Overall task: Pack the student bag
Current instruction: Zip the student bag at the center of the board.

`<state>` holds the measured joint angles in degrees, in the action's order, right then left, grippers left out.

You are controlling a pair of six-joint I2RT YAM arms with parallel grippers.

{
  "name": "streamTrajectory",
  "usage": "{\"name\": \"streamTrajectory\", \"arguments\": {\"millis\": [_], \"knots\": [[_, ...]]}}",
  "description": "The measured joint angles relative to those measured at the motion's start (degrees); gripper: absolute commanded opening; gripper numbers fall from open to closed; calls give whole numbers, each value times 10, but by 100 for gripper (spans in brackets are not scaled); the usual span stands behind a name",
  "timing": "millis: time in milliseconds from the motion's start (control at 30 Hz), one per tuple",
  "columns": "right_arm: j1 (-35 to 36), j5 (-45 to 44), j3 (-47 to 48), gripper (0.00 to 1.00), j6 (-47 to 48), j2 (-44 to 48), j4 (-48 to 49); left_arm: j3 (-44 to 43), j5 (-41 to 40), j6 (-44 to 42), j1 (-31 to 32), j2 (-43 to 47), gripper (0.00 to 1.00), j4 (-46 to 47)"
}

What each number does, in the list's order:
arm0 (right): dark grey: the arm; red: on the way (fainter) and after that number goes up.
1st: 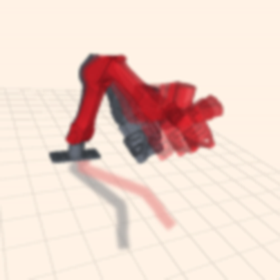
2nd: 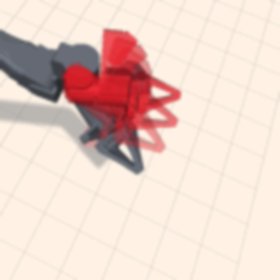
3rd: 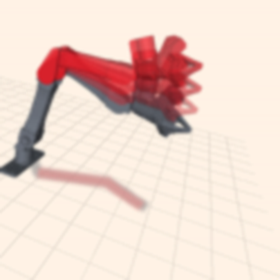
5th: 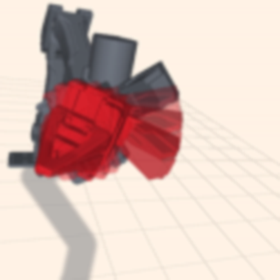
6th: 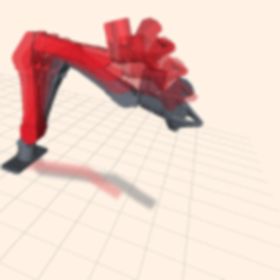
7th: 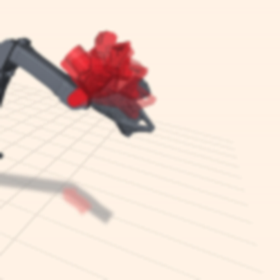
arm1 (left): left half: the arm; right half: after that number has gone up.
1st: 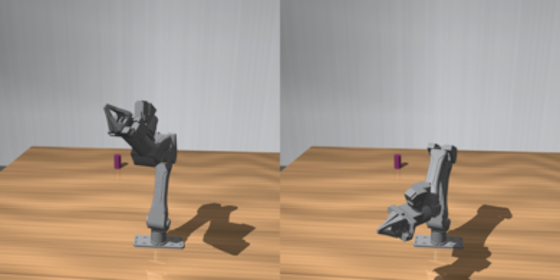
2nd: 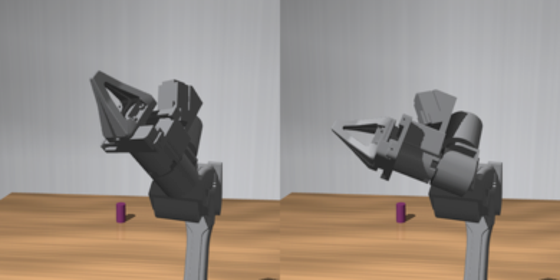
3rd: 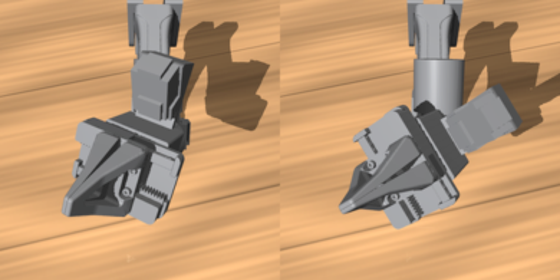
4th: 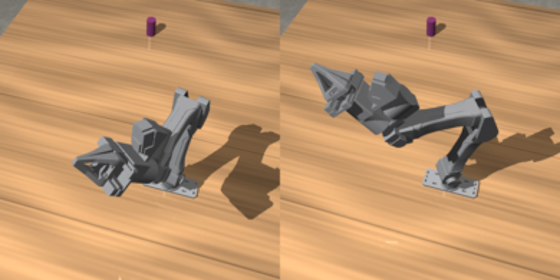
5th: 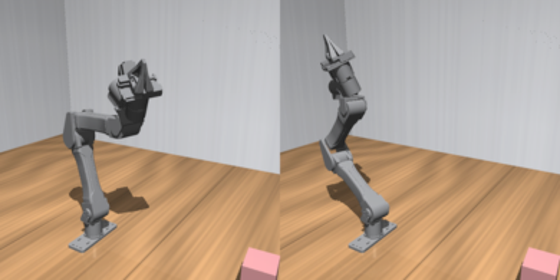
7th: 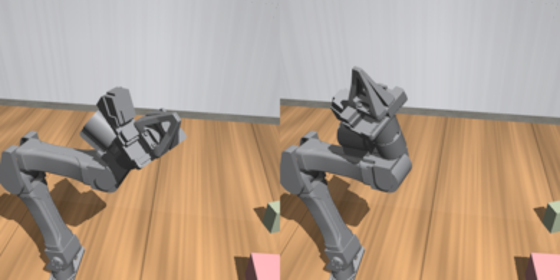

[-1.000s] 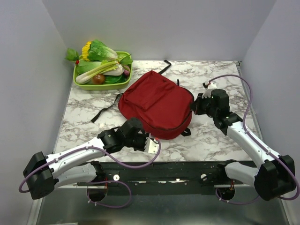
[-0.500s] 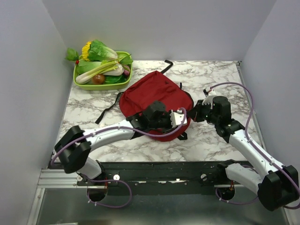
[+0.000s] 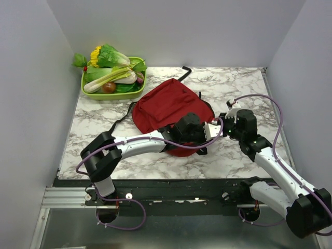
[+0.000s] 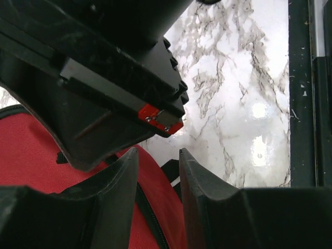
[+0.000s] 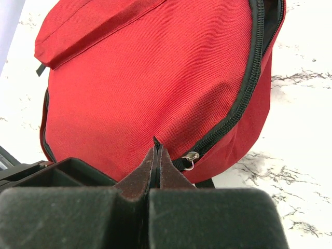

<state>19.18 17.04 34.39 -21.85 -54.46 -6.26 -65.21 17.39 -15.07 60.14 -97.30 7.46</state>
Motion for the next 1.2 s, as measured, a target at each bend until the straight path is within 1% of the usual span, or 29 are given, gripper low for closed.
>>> {"name": "streamTrajectory", "arguments": {"millis": [333, 433, 467, 567, 633, 700, 767, 867, 967, 1067, 1200], "knots": [[0, 0, -3, 0, -2, 9, -2, 1, -31, -2, 0, -28, 42, 2], [0, 0, -3, 1, -3, 12, -3, 1, -47, -8, 0, -35, 33, 3], [0, 1, -4, 1, -4, 14, -3, 1, -52, -10, 0, -38, 27, 3], [0, 2, -7, 0, -6, 21, -4, 1, -60, -18, 0, -45, 24, 2], [0, 2, -8, 0, -7, 23, -7, 1, -63, -23, 0, -48, 26, 1], [0, 3, -9, 1, -7, 25, -9, 1, -63, -25, 0, -48, 33, 1], [0, 3, -9, 1, -7, 26, -9, 1, -62, -25, 0, -45, 38, 0], [0, 4, -11, 1, -7, 27, -9, 11, -61, -27, 2, -27, 40, -4], [0, 5, -12, 1, -7, 27, -9, 29, -61, -33, 4, 12, 42, -9], [0, 7, -12, 1, -7, 27, -9, 46, -63, -43, 5, 45, 42, -6], [0, 8, -12, 0, -7, 27, -9, 55, -71, -53, 5, 51, 43, -3]]}}
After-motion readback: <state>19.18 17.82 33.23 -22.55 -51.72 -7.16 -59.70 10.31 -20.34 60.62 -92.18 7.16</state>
